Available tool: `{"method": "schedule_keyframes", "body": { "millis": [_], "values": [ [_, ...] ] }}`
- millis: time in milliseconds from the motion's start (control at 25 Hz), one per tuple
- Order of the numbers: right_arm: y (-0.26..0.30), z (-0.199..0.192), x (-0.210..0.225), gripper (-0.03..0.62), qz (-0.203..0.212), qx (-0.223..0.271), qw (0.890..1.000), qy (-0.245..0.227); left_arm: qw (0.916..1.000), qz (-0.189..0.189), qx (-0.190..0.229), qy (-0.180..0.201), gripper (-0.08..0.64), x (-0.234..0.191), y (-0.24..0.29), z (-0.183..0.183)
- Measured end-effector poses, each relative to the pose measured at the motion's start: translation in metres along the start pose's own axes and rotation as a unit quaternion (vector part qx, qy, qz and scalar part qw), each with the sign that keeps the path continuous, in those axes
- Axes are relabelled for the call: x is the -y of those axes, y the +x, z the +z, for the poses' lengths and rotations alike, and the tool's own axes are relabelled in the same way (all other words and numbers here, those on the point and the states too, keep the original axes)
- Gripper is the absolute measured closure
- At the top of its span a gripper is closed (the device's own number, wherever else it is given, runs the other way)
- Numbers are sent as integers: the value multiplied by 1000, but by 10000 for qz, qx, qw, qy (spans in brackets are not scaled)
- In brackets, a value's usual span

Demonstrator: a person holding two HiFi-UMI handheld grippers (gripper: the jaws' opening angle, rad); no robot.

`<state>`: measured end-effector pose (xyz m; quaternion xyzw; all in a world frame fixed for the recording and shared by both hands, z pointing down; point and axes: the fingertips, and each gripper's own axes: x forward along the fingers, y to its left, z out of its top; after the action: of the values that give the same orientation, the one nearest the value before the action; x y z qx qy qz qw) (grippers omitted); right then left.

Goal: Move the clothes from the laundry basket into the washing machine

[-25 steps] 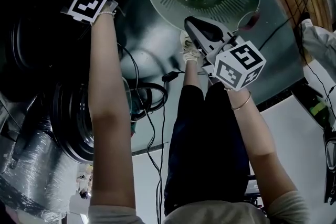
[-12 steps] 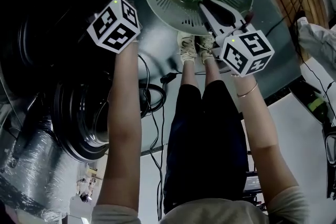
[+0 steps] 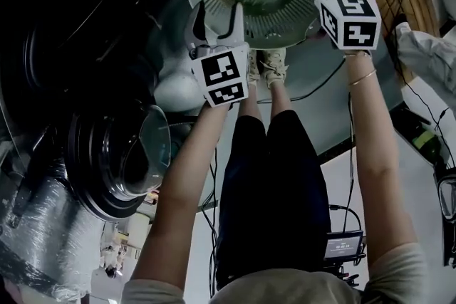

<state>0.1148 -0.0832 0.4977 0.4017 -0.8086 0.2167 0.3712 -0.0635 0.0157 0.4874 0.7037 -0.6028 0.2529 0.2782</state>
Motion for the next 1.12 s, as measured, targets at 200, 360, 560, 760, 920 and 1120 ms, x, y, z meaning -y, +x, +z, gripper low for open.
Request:
{"method": "schedule_keyframes", "body": {
  "millis": [200, 360, 560, 760, 920, 1120],
  "values": [
    [27, -23, 33, 368, -434, -602, 9966, -352, 9995, -142, -126, -259, 284, 26, 4, -10],
    [33, -53, 41, 461, -589, -996, 9920, -505, 9992, -333, -55, -206, 284, 49, 9, -3],
    [12, -40, 35, 570, -804, -482, 9943, -503, 9990, -429, -38, -94, 284, 61, 12, -2],
    [-20, -7, 0, 572, -87, 442, 9987, 225, 9938, -1039, -378, -92, 284, 77, 18, -18],
    [-46, 16, -41, 574, 796, 1019, 9886, 775, 9891, -1350, -582, 80, 284, 86, 23, -25],
    [-75, 44, -88, 574, 1760, 1406, 9679, 1111, 9864, -1471, -692, 244, 253, 93, 33, -29]
  ]
}}
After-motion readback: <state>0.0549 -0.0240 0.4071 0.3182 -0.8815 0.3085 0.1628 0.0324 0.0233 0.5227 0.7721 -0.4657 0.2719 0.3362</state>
